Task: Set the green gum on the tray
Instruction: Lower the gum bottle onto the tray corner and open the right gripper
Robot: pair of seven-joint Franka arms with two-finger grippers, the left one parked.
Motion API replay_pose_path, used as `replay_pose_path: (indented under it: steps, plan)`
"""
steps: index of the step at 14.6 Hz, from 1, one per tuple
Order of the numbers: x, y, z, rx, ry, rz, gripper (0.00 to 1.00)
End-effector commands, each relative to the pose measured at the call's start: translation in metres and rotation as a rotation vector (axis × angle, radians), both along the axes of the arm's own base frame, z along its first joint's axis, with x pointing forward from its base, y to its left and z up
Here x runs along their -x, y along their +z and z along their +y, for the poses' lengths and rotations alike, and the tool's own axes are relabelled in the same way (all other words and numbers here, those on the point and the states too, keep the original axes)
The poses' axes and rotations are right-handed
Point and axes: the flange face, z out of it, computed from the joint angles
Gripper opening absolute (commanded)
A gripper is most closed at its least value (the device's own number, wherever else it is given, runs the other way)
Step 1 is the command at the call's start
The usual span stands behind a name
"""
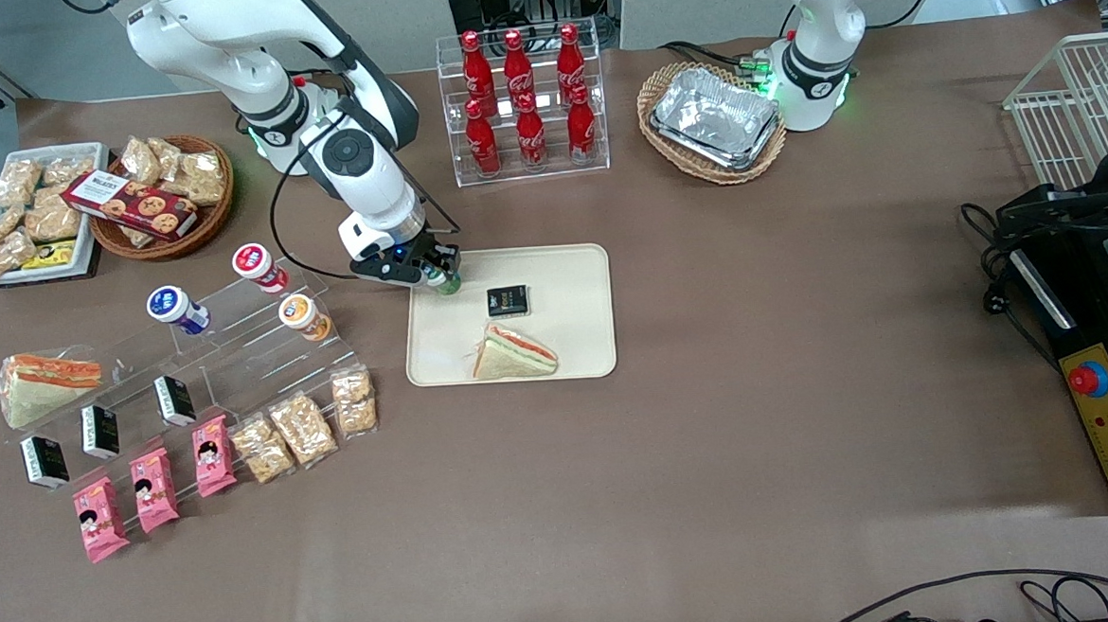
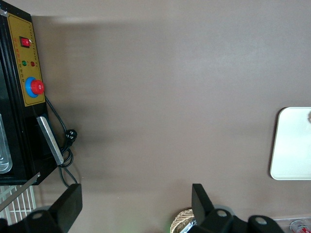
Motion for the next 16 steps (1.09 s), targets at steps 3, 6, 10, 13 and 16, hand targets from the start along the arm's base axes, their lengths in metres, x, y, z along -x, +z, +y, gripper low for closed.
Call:
replay_pose_path:
  steps: [3,6,10,13,16]
  plan:
    - [-0.004,-0.013,-0.008,-0.002,-0.019,-0.002,1.00]
    - [-0.005,-0.013,-0.008,-0.004,-0.032,-0.002,1.00]
    - [-0.010,0.003,-0.003,-0.015,-0.065,-0.026,1.00]
    - [-0.016,0.028,0.003,-0.024,-0.058,-0.063,1.00]
    - [-0.033,0.078,0.014,0.027,-0.060,-0.030,1.00]
